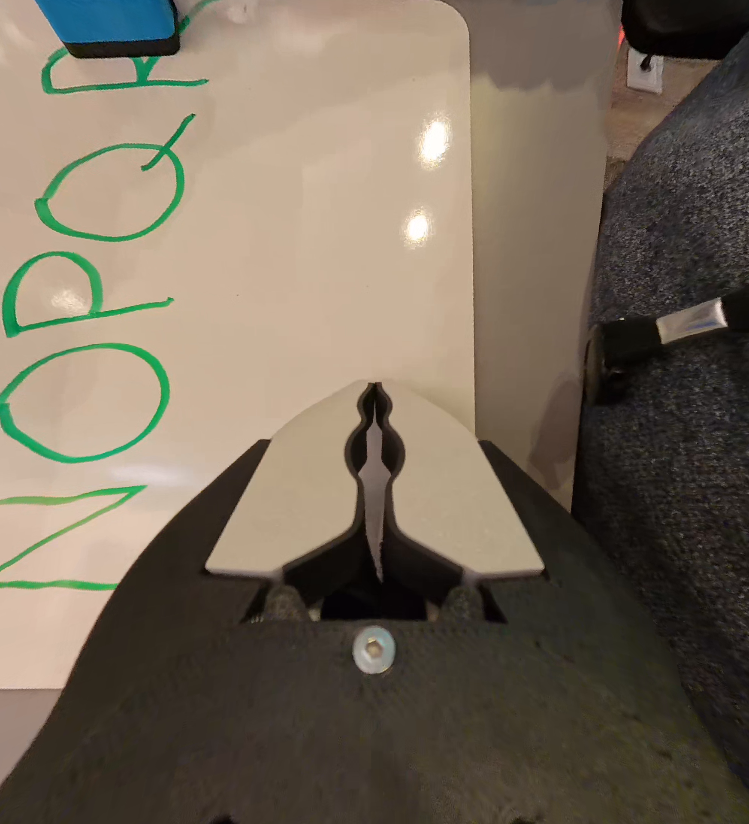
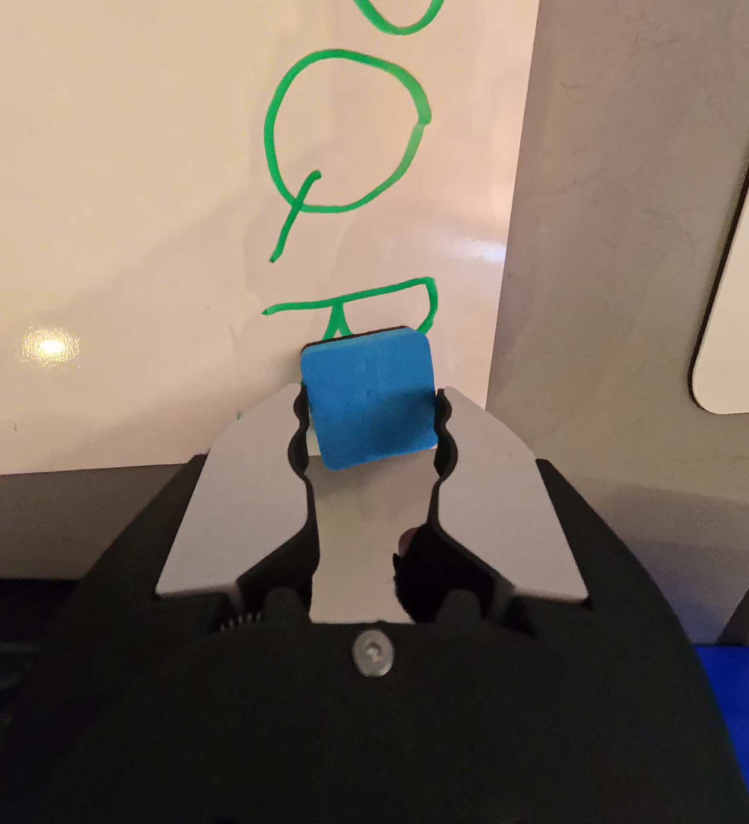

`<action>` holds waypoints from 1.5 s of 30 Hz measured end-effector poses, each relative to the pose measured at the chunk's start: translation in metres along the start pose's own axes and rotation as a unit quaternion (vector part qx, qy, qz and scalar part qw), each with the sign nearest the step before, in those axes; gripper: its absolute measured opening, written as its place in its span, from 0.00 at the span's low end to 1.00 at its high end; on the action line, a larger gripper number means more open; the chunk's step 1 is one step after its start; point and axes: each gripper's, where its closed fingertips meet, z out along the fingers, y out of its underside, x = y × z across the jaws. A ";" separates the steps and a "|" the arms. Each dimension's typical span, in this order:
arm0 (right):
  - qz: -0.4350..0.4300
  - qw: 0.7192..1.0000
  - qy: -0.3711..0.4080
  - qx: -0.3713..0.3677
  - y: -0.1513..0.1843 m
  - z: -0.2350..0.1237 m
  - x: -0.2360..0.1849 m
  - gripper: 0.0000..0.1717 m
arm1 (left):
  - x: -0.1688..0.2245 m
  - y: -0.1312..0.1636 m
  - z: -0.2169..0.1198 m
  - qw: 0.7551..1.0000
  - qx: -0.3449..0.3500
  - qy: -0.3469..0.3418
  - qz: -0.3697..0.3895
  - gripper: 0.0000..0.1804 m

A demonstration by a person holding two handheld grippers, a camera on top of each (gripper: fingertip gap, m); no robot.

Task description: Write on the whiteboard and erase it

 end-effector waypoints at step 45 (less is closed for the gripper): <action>0.007 1.000 0.003 -0.014 -0.026 0.007 -0.010 0.31 | -0.018 -0.004 0.004 0.996 0.030 -0.019 -0.086 0.01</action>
